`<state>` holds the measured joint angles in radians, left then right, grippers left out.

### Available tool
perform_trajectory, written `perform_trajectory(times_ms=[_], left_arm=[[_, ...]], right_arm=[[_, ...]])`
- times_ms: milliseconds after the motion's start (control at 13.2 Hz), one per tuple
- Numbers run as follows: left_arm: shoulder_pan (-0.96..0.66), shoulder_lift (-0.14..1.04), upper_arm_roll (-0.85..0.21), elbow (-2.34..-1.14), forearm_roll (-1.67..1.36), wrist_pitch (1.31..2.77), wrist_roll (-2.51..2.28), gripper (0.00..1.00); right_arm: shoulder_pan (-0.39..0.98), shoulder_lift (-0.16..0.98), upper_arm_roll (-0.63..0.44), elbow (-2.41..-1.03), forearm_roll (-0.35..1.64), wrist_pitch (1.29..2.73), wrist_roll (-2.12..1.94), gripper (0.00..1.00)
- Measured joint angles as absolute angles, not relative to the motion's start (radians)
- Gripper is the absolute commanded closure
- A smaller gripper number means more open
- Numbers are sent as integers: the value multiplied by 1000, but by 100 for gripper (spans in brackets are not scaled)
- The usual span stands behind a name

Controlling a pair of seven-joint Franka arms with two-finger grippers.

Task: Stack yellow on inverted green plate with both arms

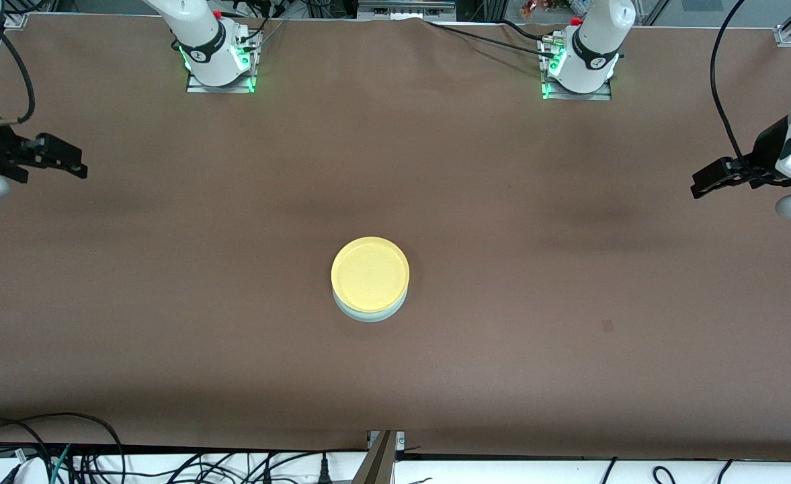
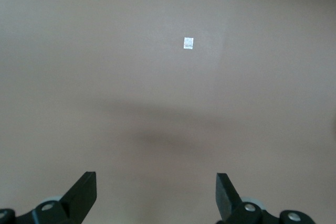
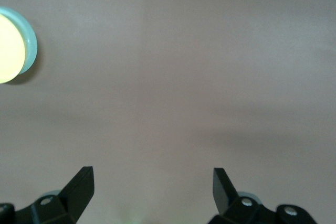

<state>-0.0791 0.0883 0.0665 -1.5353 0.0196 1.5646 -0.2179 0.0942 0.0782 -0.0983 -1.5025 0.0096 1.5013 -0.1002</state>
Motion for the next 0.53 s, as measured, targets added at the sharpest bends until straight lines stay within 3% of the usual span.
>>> perform_trajectory(times_ms=[530], left_arm=[[-83,92,48,-1535,20,1565,-222,0]], right_arm=[[80,84,-106,-1502,7,1444,-99,0]])
